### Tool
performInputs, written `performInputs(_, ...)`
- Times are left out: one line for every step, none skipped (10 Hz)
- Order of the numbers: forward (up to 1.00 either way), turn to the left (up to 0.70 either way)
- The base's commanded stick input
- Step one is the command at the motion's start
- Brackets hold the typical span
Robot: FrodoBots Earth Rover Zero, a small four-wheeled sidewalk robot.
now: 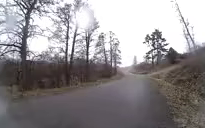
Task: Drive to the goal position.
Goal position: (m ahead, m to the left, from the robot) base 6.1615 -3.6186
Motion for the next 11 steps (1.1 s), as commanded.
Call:
performInputs(0.0,0.0)
performInputs(0.0,0.0)
performInputs(0.0,0.0)
performInputs(0.0,0.0)
performInputs(0.43,0.0)
performInputs(0.6,0.0)
performInputs(0.7,0.0)
performInputs(0.7,0.0)
performInputs(0.7,0.0)
performInputs(0.7,0.0)
performInputs(0.7,0.0)
